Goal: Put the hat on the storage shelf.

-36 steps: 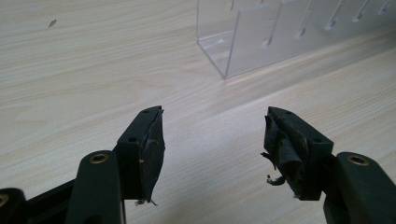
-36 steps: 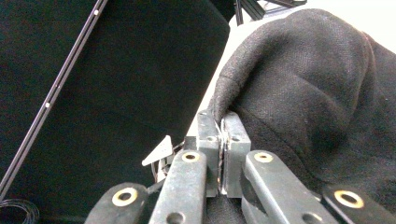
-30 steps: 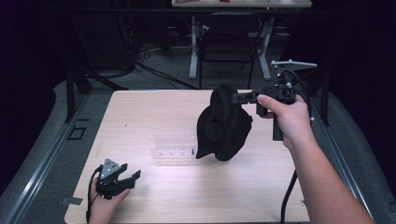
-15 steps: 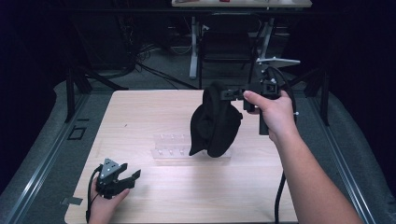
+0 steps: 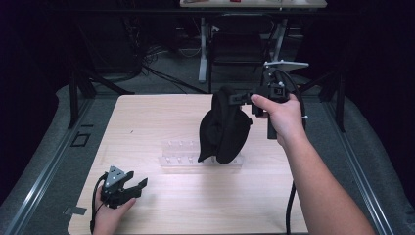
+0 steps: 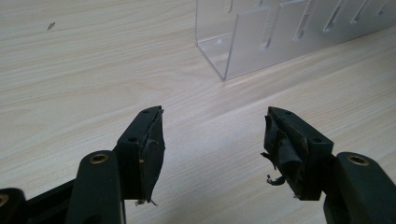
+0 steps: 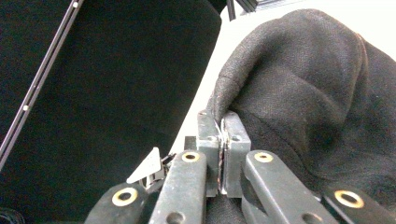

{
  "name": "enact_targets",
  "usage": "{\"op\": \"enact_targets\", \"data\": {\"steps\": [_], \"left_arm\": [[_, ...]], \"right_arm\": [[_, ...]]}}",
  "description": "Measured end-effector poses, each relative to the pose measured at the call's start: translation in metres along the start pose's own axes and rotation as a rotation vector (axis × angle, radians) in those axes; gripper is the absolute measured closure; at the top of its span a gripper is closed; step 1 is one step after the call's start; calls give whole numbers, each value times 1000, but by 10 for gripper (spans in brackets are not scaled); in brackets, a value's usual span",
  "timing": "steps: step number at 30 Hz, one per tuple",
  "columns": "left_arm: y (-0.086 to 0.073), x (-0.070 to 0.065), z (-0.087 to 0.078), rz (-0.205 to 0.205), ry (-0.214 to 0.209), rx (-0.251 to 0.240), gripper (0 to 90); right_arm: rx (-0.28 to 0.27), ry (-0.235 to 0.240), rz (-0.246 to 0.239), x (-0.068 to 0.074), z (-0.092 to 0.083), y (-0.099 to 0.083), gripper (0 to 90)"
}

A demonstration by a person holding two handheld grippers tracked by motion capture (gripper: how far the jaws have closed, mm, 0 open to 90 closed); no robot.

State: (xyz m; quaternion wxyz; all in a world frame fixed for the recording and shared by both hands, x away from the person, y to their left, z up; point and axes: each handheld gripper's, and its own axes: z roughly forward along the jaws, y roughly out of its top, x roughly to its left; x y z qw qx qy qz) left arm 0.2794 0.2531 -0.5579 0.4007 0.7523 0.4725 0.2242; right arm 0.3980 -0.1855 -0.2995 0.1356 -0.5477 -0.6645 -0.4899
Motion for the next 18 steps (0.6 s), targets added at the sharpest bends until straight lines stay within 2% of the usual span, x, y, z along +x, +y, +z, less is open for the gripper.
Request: {"op": "enact_targets", "data": {"steps": [10, 18], "left_arm": [[0, -1, 1, 5, -1, 7, 382], [0, -1, 1, 3, -4, 4, 382]], "right_arm": [[21, -27, 7, -7, 9, 0, 885], [18, -15, 5, -3, 14, 0, 884]]}}
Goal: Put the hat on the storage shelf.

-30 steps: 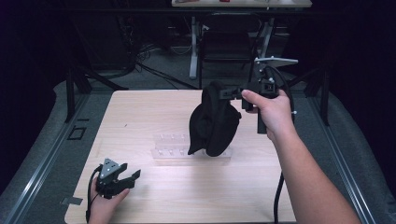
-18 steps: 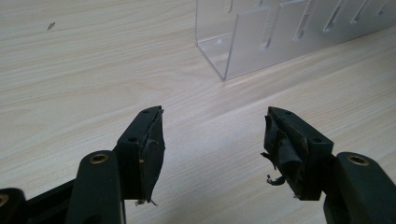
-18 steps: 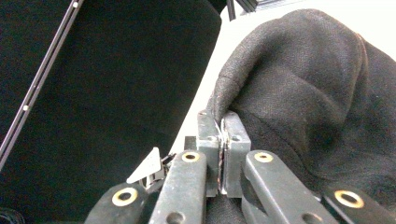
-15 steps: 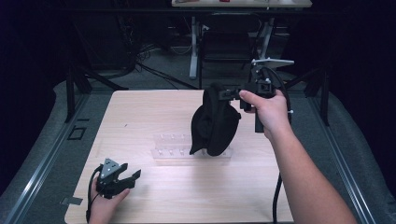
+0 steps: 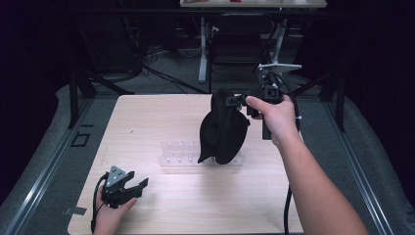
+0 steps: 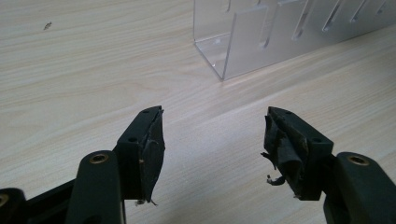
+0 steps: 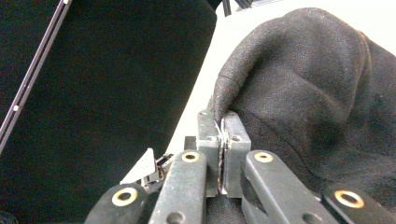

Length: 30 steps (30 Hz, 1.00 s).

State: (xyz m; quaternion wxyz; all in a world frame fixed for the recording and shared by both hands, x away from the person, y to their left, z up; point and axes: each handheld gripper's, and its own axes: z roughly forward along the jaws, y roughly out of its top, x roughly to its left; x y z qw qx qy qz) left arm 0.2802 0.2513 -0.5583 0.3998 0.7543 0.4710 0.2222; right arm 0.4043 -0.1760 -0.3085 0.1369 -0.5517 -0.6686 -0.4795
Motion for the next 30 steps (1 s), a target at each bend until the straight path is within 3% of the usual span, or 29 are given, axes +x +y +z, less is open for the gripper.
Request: {"op": "enact_targets", "data": {"steps": [5, 11, 16, 19, 24, 30], "left_arm": [[1, -1, 0, 3, -7, -8, 382], [8, -6, -2, 4, -48, -40, 392], [23, -14, -10, -40, -91, -101, 405], [33, -21, -13, -14, -108, -126, 425], [45, -32, -4, 24, -97, -122, 438], [59, -47, 4, 49, -136, -135, 482]], "right_arm": [[-4, 17, 2, 2, 5, -2, 884], [-7, 36, -8, 4, 10, -3, 883], [-15, 70, 4, 4, 18, -2, 882], [-23, 78, 12, 5, 21, -1, 882], [-30, 89, 10, 7, 26, -1, 882], [-41, 91, 14, 9, 30, -1, 882]]}}
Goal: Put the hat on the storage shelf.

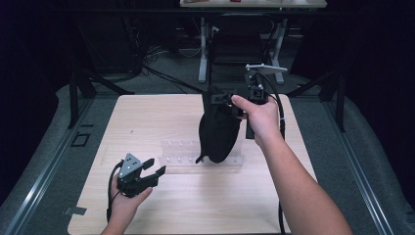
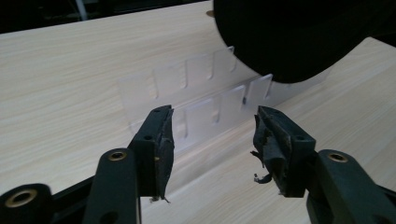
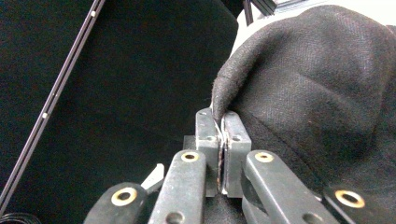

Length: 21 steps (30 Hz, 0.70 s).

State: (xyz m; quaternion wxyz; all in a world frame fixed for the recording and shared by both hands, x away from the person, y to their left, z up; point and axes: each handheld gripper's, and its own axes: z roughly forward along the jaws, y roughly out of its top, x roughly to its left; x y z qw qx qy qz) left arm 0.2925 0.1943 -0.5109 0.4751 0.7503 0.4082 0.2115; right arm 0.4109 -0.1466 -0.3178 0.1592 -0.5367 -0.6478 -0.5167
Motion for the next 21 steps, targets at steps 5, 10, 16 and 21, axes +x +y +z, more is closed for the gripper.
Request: {"op": "enact_targets", "data": {"steps": [5, 10, 16, 21], "left_arm": [[13, -15, 10, 24, -49, -5, 530], [24, -29, 18, 50, -82, -10, 569], [37, -43, 25, 76, -113, -13, 584], [46, -54, 29, 95, -141, -27, 597]], "right_arm": [[0, 2, -4, 1, 2, -1, 881], [-3, 2, -1, 1, 2, -2, 881], [-2, 7, -3, 0, 1, -2, 881], [-2, 8, -4, 0, 0, -3, 880]]}}
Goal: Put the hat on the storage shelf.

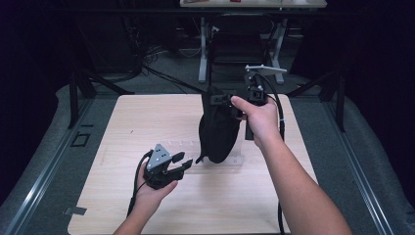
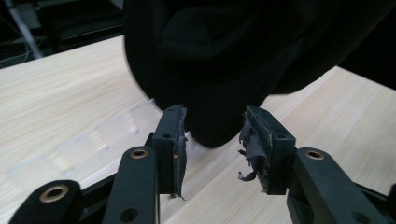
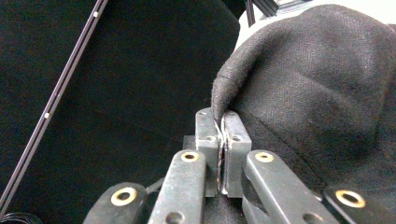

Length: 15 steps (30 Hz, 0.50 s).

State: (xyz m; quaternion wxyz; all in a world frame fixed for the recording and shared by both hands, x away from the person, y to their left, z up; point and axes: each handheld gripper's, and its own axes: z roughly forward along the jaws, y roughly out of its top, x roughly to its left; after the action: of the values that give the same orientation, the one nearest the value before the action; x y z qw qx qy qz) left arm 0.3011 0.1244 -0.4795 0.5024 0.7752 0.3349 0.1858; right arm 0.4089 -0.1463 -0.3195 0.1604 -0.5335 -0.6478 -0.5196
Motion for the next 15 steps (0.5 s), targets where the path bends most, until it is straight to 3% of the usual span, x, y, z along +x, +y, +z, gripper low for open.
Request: {"op": "enact_targets", "data": {"steps": [7, 12, 15], "left_arm": [[14, -16, 8, 42, -41, -7, 630], [20, -22, 13, 66, -46, 5, 652], [20, -23, 16, 77, -42, 20, 710]], "right_arm": [[-2, 3, 3, -1, -1, 0, 880], [-6, 6, 5, -1, 0, -1, 880], [-6, 7, 5, -1, -1, -1, 880]]}}
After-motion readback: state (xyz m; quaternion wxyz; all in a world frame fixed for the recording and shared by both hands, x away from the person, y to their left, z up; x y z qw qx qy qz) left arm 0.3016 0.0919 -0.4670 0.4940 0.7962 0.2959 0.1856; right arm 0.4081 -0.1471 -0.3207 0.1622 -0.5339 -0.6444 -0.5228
